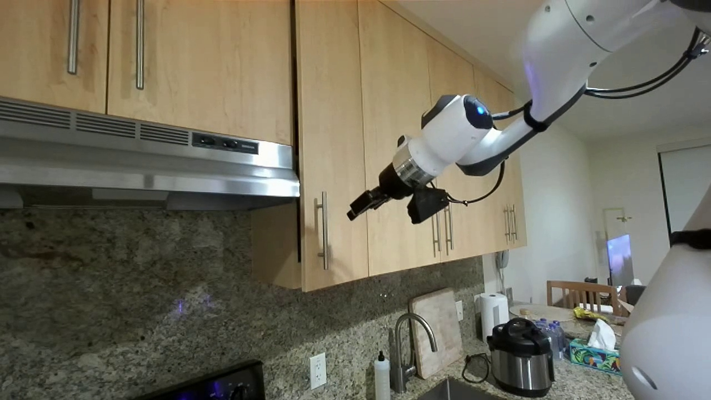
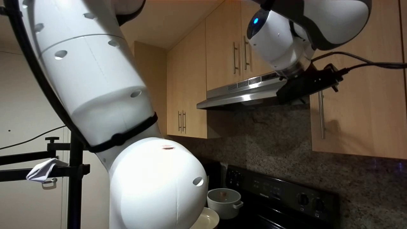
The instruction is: Open and close the upper right cupboard
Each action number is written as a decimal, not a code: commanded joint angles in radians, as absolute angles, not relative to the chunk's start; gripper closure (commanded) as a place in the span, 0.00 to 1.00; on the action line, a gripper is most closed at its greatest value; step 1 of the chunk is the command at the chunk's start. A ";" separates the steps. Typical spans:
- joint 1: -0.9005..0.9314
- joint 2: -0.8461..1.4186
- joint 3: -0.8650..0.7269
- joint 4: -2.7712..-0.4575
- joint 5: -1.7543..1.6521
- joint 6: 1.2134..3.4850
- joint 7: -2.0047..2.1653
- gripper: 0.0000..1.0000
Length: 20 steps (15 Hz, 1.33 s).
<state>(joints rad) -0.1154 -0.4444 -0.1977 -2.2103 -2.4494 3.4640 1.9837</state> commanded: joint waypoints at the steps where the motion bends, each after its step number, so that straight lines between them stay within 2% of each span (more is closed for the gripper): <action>1: -0.228 -0.446 -0.115 -2.312 -2.591 3.464 2.083 0.00; 4: -0.256 -0.439 -0.085 -2.405 -2.672 3.464 2.139 0.00; 7: -0.327 -0.445 -0.031 -2.477 -2.613 3.463 2.107 0.00; 13: -0.477 -0.523 0.068 -2.504 -2.605 3.461 2.156 0.00; 14: -0.432 -0.471 0.032 -2.479 -2.605 3.461 2.115 0.00; 20: -0.458 -0.499 0.049 -2.482 -2.605 3.461 2.125 0.00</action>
<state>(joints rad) -0.4584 -0.4995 0.0492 -2.4819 -2.6047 3.4612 2.1245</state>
